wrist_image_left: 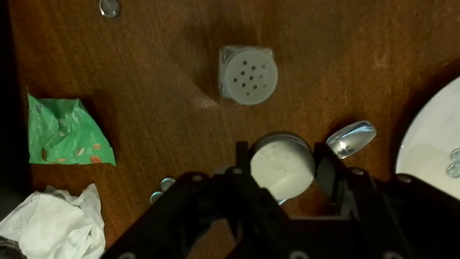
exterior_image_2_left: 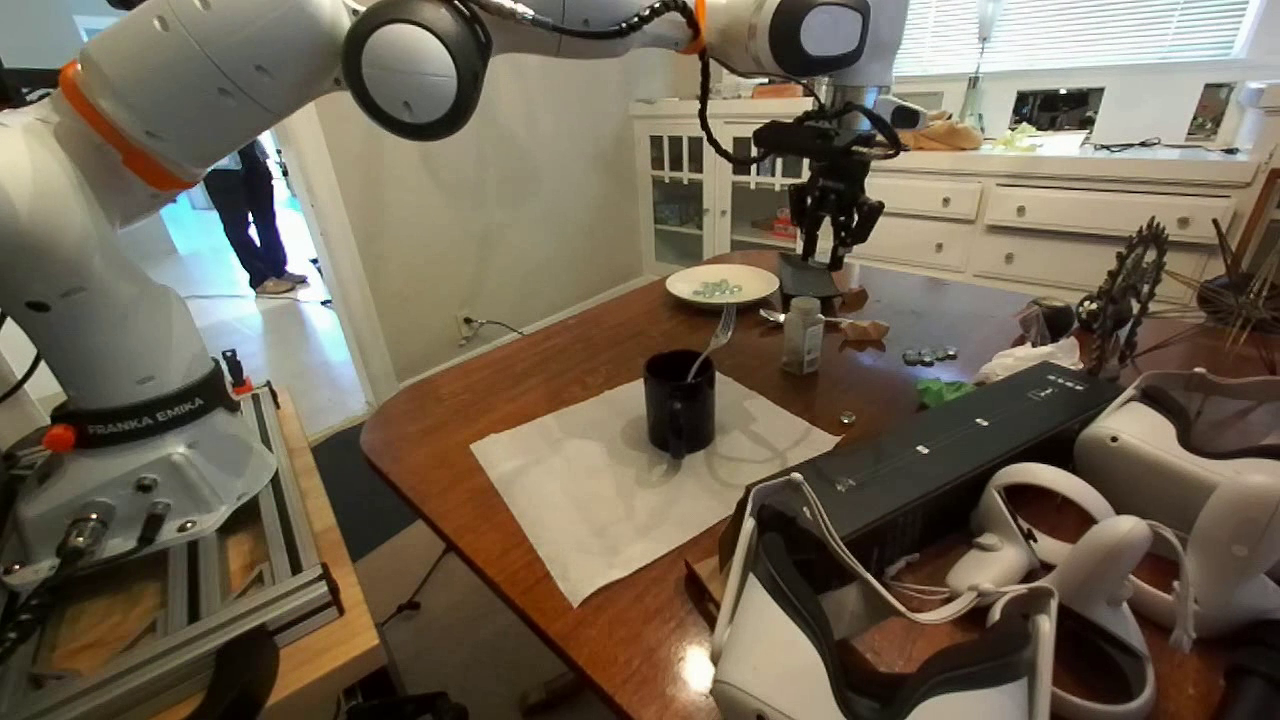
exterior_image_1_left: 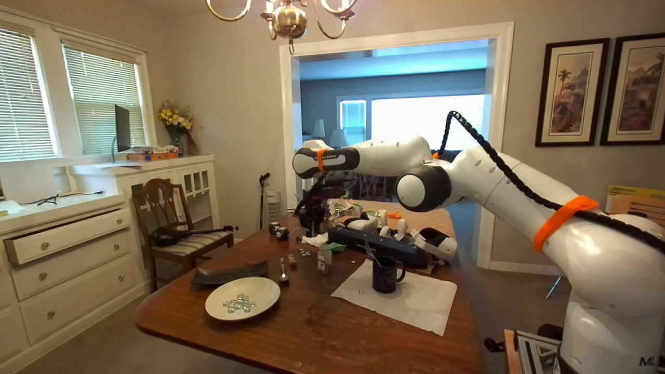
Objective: Pick up the silver lid and put it on the glass container
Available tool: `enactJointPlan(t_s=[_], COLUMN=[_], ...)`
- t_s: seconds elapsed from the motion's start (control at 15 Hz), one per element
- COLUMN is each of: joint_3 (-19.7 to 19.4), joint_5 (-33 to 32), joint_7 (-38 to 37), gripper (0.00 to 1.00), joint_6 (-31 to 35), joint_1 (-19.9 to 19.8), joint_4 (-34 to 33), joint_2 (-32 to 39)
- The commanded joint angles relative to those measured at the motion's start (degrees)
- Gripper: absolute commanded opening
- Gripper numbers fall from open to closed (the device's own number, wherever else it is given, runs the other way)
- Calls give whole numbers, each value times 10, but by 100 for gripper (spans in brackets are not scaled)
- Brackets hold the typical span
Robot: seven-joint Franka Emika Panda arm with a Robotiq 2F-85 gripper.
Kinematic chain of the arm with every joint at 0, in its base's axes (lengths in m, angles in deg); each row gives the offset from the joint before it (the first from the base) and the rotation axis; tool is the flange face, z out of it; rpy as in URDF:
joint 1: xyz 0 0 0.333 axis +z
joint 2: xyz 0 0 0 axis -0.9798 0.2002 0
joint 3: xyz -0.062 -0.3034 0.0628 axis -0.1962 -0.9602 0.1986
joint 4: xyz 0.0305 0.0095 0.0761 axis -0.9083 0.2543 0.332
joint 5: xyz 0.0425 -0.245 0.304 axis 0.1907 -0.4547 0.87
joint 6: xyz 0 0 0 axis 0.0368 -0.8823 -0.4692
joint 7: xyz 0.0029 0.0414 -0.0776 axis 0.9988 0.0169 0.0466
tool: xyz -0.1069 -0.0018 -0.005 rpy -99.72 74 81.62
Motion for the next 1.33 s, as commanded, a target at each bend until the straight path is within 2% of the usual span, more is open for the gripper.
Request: enactJointPlan(t_s=[0.0, 0.13, 0.6, 0.67, 0.73, 0.8, 1.27], joint_3=[16, 14, 4, 5, 5, 5, -12], joint_5=[21, 18, 9, 5, 5, 5, -19], joint_7=[8, -3, -35, -24, -26, -27, -45], gripper=[23, 23, 23, 48, 48, 23, 23], joint_6=[-56, -60, 10, -15, -6, -3, 49], joint_1=[-20, -24, -19, -18, -18, -18, -1], joint_4=[38, 47, 122, 66, 75, 81, 124], joint_2=[-34, -38, -55, -24, -25, -28, -51])
